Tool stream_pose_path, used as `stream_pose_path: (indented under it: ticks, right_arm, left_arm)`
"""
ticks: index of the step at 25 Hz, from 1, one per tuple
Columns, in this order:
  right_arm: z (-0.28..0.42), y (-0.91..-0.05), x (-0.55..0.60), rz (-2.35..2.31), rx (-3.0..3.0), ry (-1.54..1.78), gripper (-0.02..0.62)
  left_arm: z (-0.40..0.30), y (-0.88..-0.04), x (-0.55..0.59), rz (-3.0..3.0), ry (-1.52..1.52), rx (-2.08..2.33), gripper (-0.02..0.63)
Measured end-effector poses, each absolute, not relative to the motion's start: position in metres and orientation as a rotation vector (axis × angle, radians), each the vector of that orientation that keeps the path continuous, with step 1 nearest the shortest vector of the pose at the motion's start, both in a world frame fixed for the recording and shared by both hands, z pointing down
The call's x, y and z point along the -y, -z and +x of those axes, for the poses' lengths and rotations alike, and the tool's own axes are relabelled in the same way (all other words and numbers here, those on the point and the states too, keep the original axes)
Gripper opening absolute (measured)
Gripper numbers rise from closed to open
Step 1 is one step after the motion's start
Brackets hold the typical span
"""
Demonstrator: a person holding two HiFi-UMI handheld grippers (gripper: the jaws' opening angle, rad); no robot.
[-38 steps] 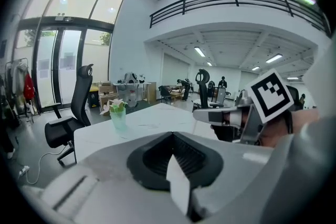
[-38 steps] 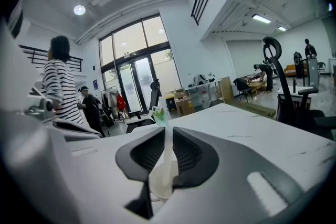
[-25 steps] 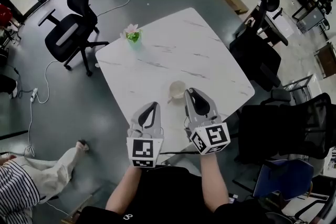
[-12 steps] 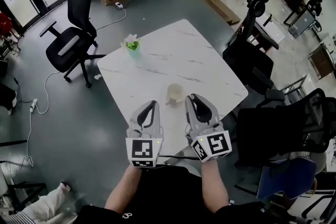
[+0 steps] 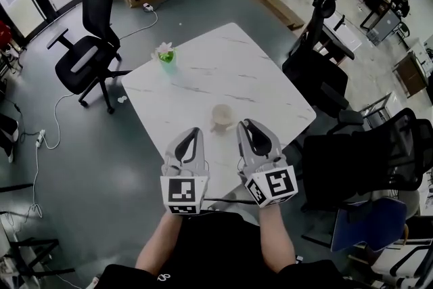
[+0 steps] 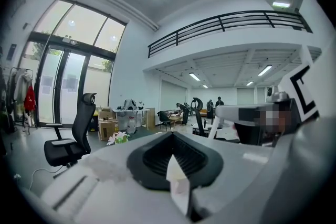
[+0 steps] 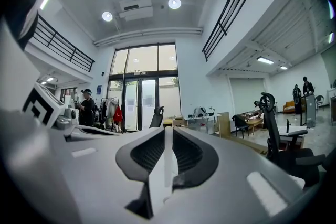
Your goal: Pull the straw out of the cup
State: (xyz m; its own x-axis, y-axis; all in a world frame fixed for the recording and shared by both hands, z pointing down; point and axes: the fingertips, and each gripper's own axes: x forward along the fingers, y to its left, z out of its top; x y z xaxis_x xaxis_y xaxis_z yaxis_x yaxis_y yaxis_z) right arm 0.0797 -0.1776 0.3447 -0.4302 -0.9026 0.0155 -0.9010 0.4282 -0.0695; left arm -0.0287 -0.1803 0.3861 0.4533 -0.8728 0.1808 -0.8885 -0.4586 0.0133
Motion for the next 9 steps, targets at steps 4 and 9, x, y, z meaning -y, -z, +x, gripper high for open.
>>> stream_pose_path:
  ticks: [4, 9]
  right_arm:
    - [0.0789, -0.3479, 0.1784, -1.663, -2.643, 0.114, 0.044]
    - [0.0799, -0.3491, 0.1805, -1.662, -2.646, 0.118, 0.044]
  left_arm:
    - [-0.0305, -0.3905, 0.1809, 2.572, -0.225, 1.576, 0.001]
    - [-0.0292, -0.3929, 0.1819, 2.563, -0.227, 1.571, 0.0]
